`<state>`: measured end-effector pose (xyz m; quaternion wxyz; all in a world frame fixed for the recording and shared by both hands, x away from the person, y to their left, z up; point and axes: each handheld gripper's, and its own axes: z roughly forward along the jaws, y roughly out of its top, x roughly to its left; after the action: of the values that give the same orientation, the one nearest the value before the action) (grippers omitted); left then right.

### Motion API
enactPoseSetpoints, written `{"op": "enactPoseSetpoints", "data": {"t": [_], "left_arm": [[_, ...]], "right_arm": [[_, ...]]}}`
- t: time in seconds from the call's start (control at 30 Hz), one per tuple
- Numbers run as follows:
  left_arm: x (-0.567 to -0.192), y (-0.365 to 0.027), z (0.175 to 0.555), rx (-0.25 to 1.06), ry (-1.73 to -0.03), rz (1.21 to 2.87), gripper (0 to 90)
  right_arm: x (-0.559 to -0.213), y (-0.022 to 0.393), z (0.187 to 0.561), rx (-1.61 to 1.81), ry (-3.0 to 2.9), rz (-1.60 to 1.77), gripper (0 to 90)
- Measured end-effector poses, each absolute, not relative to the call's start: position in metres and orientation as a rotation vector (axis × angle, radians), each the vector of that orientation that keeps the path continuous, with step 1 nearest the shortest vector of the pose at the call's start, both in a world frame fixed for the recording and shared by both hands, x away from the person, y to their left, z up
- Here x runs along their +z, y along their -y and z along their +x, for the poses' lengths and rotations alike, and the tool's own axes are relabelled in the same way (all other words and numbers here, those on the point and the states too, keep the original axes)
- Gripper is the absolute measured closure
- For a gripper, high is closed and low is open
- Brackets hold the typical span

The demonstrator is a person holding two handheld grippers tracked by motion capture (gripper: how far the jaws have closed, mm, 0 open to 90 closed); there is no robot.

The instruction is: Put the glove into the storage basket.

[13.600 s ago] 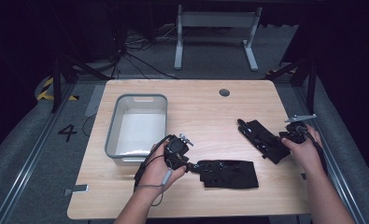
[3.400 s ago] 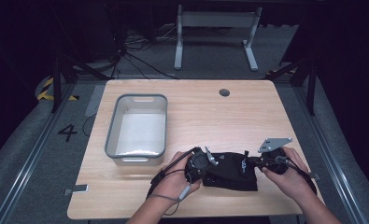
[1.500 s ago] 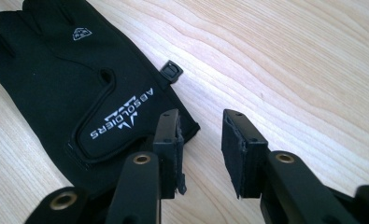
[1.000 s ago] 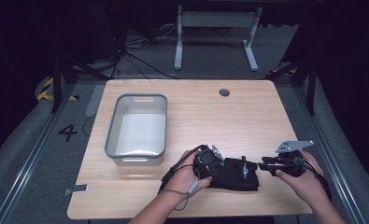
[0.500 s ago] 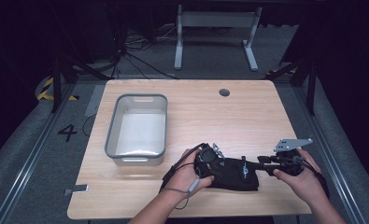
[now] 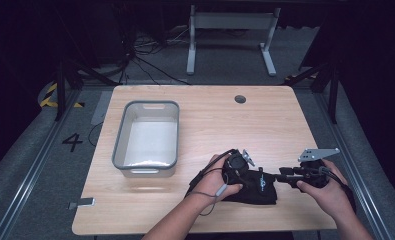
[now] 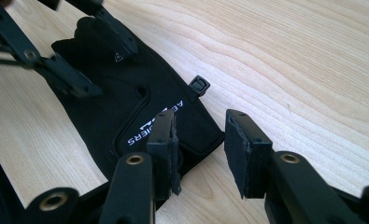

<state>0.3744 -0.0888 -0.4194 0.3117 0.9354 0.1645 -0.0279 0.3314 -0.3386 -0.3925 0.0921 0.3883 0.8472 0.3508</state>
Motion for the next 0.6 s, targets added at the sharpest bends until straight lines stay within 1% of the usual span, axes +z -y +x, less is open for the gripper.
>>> {"op": "enactPoseSetpoints", "data": {"t": [0.07,0.2,0.37,0.43,0.6], "left_arm": [[-0.423,0.092,0.375,-0.075,-0.455,2.487,42.8],[-0.427,0.095,0.375,-0.065,-0.434,2.525,43.4],[-0.433,0.099,0.373,-0.059,-0.422,2.549,37.6],[-0.436,0.1,0.373,-0.043,-0.408,2.56,36.1],[-0.44,0.099,0.373,-0.052,-0.401,2.554,33.7]], "right_arm": [[-0.392,0.341,0.331,1.048,-2.516,1.161,64.3],[-0.392,0.341,0.33,1.05,-2.516,1.163,63.8],[-0.394,0.341,0.33,1.057,-2.527,1.167,62.8],[-0.394,0.34,0.33,1.061,-2.531,1.165,62.6],[-0.394,0.34,0.33,1.07,-2.533,1.163,62.2]]}}
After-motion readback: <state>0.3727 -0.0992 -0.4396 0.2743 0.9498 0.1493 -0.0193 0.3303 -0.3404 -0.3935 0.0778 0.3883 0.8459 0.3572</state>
